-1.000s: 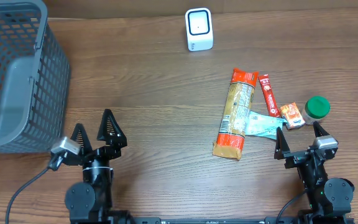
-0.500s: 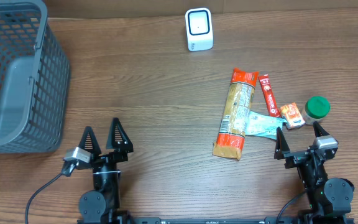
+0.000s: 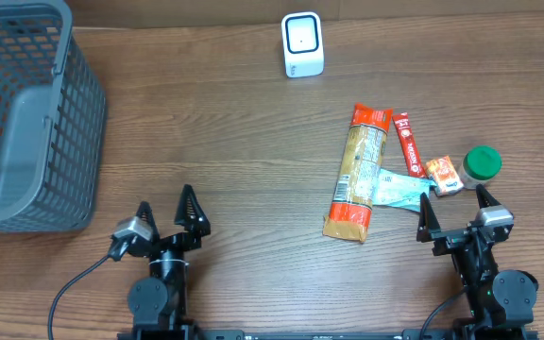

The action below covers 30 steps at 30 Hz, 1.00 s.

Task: Scan the item barcode

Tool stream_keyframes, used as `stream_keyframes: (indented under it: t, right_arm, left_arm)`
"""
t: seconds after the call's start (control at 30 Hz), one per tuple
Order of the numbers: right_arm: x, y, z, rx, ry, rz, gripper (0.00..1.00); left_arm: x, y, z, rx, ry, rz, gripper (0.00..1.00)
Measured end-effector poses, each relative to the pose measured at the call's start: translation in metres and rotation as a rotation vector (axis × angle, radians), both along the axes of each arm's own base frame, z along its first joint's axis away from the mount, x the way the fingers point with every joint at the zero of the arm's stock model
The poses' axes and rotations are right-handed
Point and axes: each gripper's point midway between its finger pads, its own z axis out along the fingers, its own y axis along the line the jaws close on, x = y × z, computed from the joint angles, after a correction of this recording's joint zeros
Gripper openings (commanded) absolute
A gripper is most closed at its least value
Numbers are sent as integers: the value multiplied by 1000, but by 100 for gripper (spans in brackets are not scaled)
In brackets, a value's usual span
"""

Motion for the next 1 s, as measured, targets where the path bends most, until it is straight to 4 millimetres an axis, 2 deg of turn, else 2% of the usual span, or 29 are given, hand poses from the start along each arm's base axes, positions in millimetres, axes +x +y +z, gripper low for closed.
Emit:
stream_keyframes:
  t: [0.13,0.63,1.0]
  right_arm:
    - [0,0,0,0,0,0,100]
    - [0,0,0,0,0,0,100]
    - [0,0,0,-1,0,0,100]
  left_arm:
    - [-1,0,-14,79,69,-6,100]
    - [0,-13,-17,411,103,-99,100]
    - [0,-14,-17,465,107,-105,100]
